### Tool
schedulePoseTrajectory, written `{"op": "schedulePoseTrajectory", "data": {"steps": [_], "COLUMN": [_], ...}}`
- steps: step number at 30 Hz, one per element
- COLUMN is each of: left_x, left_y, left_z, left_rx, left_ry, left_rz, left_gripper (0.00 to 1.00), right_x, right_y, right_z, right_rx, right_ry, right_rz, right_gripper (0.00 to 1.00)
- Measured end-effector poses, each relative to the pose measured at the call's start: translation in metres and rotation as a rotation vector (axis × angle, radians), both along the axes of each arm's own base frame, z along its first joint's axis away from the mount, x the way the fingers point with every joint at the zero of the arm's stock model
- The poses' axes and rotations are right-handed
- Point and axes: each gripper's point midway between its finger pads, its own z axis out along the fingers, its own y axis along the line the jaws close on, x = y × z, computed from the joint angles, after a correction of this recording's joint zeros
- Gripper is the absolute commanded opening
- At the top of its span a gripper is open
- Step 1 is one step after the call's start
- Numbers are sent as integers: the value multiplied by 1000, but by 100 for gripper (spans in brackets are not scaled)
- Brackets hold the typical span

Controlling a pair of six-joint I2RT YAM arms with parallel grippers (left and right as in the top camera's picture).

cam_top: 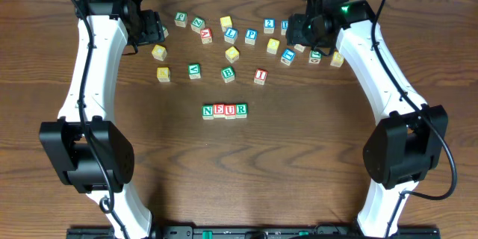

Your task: Spell out NEURIPS

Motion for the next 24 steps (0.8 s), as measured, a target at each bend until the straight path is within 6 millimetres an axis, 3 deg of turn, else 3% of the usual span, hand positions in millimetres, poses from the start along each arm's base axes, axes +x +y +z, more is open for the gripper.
{"op": "schedulePoseTrajectory", "data": {"steps": [5,24], "left_x": [-1,2], "left_y": [0,0], "left_z": [0,1], "left_rx": [0,-9], "left_ry": [5,-10], "left_rz": [0,21], "left_gripper": [75,75], "right_x": [11,18], "right_y": [4,3], "right_z": [7,11], "right_rx": [24,5], "right_ry": [-53,-93], "right_rz": [-7,32], "right_gripper": [61,65]}}
